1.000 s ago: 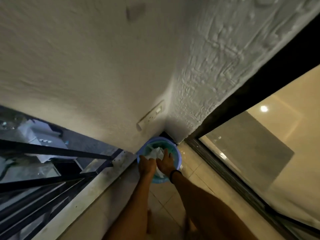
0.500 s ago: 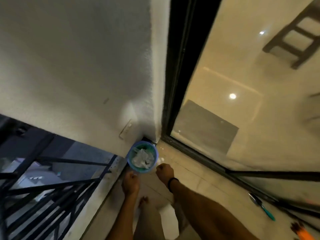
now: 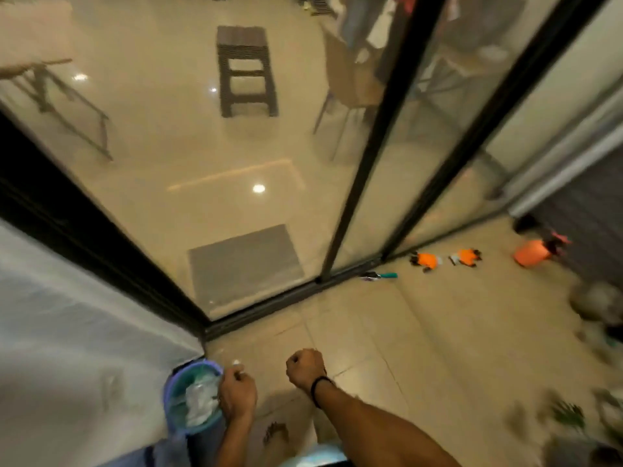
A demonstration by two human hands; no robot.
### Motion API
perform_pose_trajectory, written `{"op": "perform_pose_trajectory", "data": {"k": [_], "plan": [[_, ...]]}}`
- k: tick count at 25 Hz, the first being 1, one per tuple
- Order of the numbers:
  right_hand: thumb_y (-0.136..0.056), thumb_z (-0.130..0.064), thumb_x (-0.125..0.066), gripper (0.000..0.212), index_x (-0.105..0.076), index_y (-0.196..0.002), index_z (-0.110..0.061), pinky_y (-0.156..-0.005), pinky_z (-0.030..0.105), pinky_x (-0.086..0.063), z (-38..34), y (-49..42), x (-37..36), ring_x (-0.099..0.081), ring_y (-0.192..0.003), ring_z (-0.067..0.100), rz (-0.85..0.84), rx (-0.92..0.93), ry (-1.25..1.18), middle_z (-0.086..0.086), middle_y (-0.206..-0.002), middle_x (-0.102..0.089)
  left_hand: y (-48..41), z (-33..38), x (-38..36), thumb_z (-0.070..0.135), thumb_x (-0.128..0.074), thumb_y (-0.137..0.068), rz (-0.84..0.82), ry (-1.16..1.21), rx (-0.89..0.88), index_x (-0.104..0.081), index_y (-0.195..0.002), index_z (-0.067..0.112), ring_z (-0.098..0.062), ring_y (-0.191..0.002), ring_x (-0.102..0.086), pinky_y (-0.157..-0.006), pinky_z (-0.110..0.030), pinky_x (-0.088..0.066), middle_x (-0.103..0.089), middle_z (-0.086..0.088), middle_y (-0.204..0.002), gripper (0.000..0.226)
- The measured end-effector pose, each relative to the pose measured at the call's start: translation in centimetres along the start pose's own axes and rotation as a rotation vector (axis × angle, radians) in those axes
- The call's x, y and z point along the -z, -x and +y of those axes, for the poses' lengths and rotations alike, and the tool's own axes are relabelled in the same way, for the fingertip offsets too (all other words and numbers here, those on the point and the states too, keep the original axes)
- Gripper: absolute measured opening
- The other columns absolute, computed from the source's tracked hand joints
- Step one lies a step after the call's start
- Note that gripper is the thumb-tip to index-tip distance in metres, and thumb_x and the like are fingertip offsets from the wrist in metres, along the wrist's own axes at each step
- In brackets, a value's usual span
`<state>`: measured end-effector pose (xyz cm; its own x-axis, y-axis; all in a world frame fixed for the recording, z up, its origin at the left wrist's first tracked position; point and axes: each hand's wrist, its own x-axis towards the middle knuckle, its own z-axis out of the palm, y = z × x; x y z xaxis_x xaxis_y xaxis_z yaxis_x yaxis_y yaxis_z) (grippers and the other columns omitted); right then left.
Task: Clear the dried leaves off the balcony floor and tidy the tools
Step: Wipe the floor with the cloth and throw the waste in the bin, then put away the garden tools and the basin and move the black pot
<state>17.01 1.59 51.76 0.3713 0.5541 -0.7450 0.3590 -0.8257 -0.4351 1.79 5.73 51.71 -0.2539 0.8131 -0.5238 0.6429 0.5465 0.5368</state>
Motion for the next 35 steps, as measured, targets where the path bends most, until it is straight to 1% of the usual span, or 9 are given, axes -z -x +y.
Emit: {"op": "perform_pose_trajectory", "data": {"k": [3, 5, 7, 8, 12, 19, 26, 29, 35], "plan": [[-0.093, -0.024, -0.052, 0.029, -0.071, -0.110, -0.011, -0.066, 0.018, -0.042, 3.5, 4.9, 2.2, -0.057, -0.082, 0.020, 0.020, -0.115, -0.104, 0.006, -0.099, -0.069, 2.4, 1.7, -1.7, 0.003, -0.053, -0.093, -0.089, -0.082, -0.166, -0.068, -0.115, 0.005, -0.044, -0.111, -0.059, -0.097, -0.045, -0.044, -0.067, -0.025, -0.120, 0.027], [-0.091, -0.020, -0.052, 0.023, -0.072, -0.097, -0.009, -0.073, 0.025, -0.052, 6.0, 5.8, 3.7, -0.059, -0.074, 0.024, 0.112, -0.195, -0.261, 0.010, -0.090, -0.071, 4.2, 2.9, -3.7, 0.000, -0.054, -0.090, -0.165, -0.158, -0.264, -0.069, -0.112, 0.004, -0.044, -0.109, -0.061, -0.096, -0.045, -0.046, -0.068, -0.025, -0.116, 0.026], [-0.084, -0.019, -0.050, 0.019, -0.068, -0.079, -0.011, -0.079, 0.043, -0.059, 9.7, 4.2, 5.2, -0.068, -0.084, 0.032, 0.176, -0.251, -0.462, 0.016, -0.091, -0.073, 6.5, 4.4, -6.1, -0.002, -0.055, -0.089, -0.252, -0.247, -0.364, -0.069, -0.112, 0.004, -0.044, -0.108, -0.062, -0.095, -0.046, -0.047, -0.069, -0.026, -0.114, 0.027], [-0.082, -0.020, -0.049, 0.019, -0.066, -0.076, -0.015, -0.076, 0.045, -0.060, 12.4, 2.0, 5.4, -0.070, -0.087, 0.033, 0.205, -0.262, -0.531, 0.015, -0.089, -0.072, 7.6, 5.4, -7.2, -0.001, -0.055, -0.089, -0.287, -0.291, -0.400, -0.069, -0.112, 0.003, -0.044, -0.108, -0.062, -0.095, -0.045, -0.046, -0.068, -0.026, -0.115, 0.027], [-0.082, -0.020, -0.050, 0.024, -0.071, -0.084, -0.009, -0.070, 0.035, -0.056, 19.0, 1.4, 10.9, -0.069, -0.084, 0.028, 0.292, -0.324, -0.740, 0.012, -0.092, -0.073, 12.2, 9.4, -13.0, 0.001, -0.054, -0.091, -0.395, -0.403, -0.526, -0.067, -0.116, 0.002, -0.043, -0.113, -0.060, -0.099, -0.044, -0.043, -0.067, -0.026, -0.119, 0.028], [-0.084, -0.007, -0.045, 0.020, -0.062, -0.075, -0.012, -0.057, 0.027, -0.045, 32.2, 4.5, 21.1, -0.060, -0.068, 0.023, 0.443, -0.466, -0.949, 0.012, -0.082, -0.070, 25.0, 14.2, -26.3, 0.000, -0.052, -0.091, -0.523, -0.533, -0.730, -0.068, -0.114, 0.002, -0.040, -0.107, -0.063, -0.093, -0.039, -0.046, -0.069, -0.024, -0.113, 0.027], [-0.088, -0.007, -0.045, 0.021, -0.061, -0.075, -0.009, -0.043, 0.020, -0.039, 41.3, 3.5, 26.7, -0.058, -0.054, 0.020, 0.476, -0.675, -1.199, 0.009, -0.071, -0.067, 33.0, 20.7, -35.9, 0.003, -0.055, -0.093, -0.610, -0.500, -0.732, -0.067, -0.109, 0.007, -0.036, -0.100, -0.063, -0.087, -0.035, -0.046, -0.071, -0.020, -0.105, 0.020], [-0.087, -0.007, -0.048, 0.021, -0.064, -0.072, -0.008, -0.048, 0.022, -0.043, 44.3, 0.4, 31.1, -0.060, -0.052, 0.019, 0.451, -0.699, -1.208, 0.007, -0.065, -0.067, 34.6, 25.9, -41.1, 0.011, -0.061, -0.093, -0.630, -0.465, -0.705, -0.064, -0.103, 0.010, -0.032, -0.096, -0.061, -0.088, -0.033, -0.043, -0.067, -0.016, -0.095, 0.011], [-0.088, -0.008, -0.051, 0.024, -0.065, -0.068, -0.007, -0.052, 0.027, -0.048, 50.0, -6.1, 44.3, -0.065, -0.060, 0.023, 0.572, -0.769, -1.365, 0.014, -0.075, -0.073, 37.0, 38.1, -54.7, 0.009, -0.047, -0.099, -0.669, -0.611, -0.771, -0.063, -0.118, 0.004, -0.034, -0.108, -0.060, -0.090, -0.035, -0.043, -0.067, -0.017, -0.115, 0.024]]}}
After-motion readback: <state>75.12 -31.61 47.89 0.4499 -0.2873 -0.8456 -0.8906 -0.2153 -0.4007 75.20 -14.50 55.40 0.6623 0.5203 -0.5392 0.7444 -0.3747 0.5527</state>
